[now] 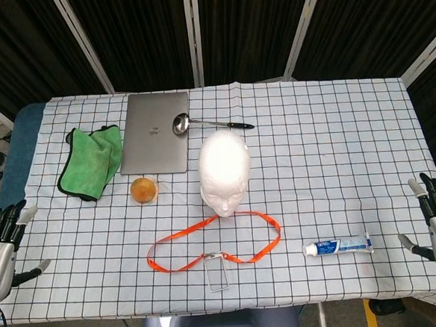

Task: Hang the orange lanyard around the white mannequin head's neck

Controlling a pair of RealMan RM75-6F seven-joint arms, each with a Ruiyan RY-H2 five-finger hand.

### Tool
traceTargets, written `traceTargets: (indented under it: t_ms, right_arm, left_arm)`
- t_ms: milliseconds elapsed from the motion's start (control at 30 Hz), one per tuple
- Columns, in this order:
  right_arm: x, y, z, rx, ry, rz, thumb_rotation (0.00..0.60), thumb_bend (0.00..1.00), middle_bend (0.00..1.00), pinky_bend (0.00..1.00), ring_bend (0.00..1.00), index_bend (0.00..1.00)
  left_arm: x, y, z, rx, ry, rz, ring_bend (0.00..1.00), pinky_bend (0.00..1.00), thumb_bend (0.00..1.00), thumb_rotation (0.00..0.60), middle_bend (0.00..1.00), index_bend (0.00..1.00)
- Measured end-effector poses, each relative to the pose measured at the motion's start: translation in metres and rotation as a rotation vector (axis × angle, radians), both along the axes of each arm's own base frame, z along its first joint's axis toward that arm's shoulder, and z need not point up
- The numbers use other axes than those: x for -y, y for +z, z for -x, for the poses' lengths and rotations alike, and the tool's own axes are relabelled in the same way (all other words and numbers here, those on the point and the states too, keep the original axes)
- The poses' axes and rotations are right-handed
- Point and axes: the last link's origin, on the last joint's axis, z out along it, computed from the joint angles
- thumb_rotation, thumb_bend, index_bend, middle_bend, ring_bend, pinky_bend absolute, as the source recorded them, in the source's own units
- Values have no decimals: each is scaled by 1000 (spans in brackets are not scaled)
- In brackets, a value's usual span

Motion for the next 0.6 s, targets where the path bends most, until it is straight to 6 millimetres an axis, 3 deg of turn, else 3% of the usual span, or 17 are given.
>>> traceTargets:
  t_ms: [433,500,600]
  right_arm:
    - [11,-14,2,47,-25,-98,600,0,0,0,0,134]
    - [20,-22,1,41,-30,-150,600,0,0,0,0,168]
    - [37,-37,-3,36,-33,-238,600,42,0,0,0,317]
  left_arm:
    - [-2,2,2,8,5,-9,0,0,0,600,0,0]
    - [-4,1,3,6,9,-5,0,0,0,600,0,0]
    - [-9,-2,4,-1,14,2,0,0,0,600,0,0]
